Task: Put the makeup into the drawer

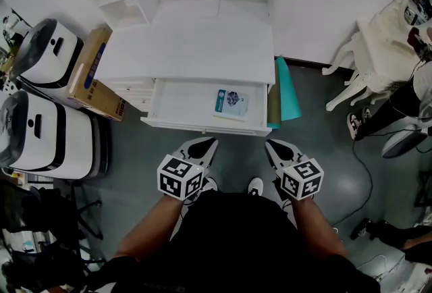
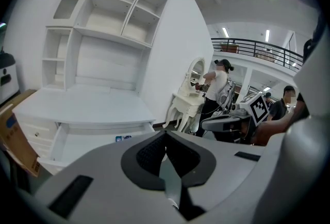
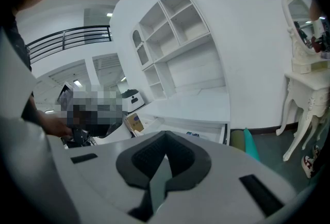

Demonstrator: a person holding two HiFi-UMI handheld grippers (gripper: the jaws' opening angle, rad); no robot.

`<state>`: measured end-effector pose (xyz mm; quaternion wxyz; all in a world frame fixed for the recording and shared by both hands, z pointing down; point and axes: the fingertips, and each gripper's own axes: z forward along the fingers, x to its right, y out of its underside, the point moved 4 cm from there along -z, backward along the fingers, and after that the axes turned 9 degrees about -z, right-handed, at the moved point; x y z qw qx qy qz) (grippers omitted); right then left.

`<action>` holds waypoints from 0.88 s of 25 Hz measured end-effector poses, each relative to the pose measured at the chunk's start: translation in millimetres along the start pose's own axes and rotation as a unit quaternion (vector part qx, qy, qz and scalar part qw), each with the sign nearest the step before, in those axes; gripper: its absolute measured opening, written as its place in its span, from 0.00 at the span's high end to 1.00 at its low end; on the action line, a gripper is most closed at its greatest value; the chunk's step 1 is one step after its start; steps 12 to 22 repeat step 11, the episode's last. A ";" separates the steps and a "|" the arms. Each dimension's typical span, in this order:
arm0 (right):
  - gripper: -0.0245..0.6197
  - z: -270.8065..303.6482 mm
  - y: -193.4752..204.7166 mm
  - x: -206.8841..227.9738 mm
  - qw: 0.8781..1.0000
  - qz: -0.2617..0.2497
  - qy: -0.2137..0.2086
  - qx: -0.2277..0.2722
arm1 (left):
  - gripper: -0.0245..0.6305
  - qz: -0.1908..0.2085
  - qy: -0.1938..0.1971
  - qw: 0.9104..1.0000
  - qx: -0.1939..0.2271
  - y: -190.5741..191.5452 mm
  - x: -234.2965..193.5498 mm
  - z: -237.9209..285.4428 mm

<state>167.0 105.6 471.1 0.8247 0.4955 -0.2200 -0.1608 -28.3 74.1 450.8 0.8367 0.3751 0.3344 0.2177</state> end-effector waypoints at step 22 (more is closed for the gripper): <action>0.92 0.1 -0.7 1.7 1.000 -0.001 0.000 0.001 | 0.95 0.001 0.000 1.000 0.002 -0.8 0.1 2.5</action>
